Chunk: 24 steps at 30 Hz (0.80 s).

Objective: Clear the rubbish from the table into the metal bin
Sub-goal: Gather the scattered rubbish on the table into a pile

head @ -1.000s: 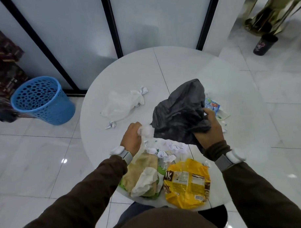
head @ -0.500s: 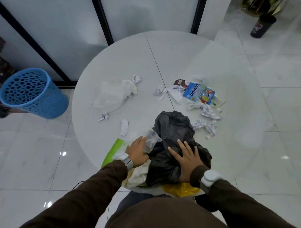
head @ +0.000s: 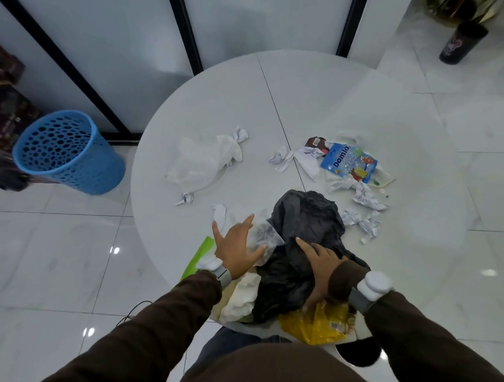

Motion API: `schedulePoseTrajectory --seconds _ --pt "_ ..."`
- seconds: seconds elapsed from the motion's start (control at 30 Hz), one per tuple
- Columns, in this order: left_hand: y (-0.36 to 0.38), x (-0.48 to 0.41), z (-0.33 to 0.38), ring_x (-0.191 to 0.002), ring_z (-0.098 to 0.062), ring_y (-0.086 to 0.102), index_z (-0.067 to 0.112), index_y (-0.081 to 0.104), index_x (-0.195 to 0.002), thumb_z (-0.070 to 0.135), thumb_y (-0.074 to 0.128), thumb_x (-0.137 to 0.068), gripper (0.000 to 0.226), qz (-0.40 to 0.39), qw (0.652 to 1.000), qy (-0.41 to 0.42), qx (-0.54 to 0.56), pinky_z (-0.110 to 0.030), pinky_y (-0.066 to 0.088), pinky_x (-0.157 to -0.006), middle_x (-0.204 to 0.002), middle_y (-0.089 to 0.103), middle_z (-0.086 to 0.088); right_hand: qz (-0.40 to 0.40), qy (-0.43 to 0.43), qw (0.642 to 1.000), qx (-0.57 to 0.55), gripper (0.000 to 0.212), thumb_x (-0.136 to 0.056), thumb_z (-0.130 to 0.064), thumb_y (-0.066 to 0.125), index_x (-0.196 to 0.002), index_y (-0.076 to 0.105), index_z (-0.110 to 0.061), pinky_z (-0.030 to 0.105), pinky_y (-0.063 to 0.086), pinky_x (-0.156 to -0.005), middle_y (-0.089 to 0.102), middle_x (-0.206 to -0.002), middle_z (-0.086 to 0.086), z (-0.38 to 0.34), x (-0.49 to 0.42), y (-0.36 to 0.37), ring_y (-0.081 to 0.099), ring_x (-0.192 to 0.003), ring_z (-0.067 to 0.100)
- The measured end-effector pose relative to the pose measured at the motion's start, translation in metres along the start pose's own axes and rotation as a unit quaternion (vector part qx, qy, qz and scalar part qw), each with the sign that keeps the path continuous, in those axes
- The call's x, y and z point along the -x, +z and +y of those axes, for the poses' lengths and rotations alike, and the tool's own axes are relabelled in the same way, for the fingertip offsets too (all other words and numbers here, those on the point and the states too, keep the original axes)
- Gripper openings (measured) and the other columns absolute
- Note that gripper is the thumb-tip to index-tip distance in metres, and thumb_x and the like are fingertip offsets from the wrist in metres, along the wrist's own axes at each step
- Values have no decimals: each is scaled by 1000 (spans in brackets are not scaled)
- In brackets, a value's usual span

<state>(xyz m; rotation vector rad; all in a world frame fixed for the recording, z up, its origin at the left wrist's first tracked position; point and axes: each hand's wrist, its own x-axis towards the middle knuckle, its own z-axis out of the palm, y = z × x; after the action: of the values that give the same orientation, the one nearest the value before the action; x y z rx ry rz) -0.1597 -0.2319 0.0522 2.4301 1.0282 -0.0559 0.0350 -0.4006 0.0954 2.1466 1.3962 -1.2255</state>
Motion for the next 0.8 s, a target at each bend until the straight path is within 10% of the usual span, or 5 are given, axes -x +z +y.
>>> schedulePoseTrajectory --seconds 0.13,0.27,0.37,0.5,0.8 --pt "-22 -22 -15 -136 -20 48 22 44 -149 46 56 -93 62 34 995 11 91 -42 29 -119 -147 54 1 -22 -26 999 -6 123 -56 -81 75 -155 24 -29 40 36 -115 38 -155 4 -6 9 -57 42 -139 28" --pt "-43 -53 -41 -124 -26 57 22 58 -136 46 50 -92 52 73 992 -34 92 -41 46 -102 -138 58 0 84 -36 994 -54 70 -66 -87 59 -108 58 -32 35 52 -90 64 -99 -9 -19 -25 -100 62 -94 14" --pt "-61 -85 -63 -123 -28 57 22 59 -134 57 46 -83 63 100 989 -76 73 -41 47 -100 -137 57 -1 168 -39 982 -77 46 -76 -70 66 -103 54 -34 36 52 -86 57 -95 -11 -37 -65 -133 60 -90 14" --pt "-83 -137 -95 -147 -26 30 31 32 -153 69 68 -78 91 75 979 -189 27 -49 31 -115 -161 28 -2 238 -40 964 -108 67 -73 -46 78 -129 43 -33 42 49 -98 46 -131 2 -59 -139 -177 55 -115 22" --pt "-96 -238 -151 -154 -36 0 53 -4 -153 92 69 -48 133 39 967 -253 8 -73 22 -112 -167 -10 -6 194 150 969 -29 79 -80 -33 74 -144 29 -40 47 44 -95 29 -140 14 -50 -274 -248 41 -127 40"
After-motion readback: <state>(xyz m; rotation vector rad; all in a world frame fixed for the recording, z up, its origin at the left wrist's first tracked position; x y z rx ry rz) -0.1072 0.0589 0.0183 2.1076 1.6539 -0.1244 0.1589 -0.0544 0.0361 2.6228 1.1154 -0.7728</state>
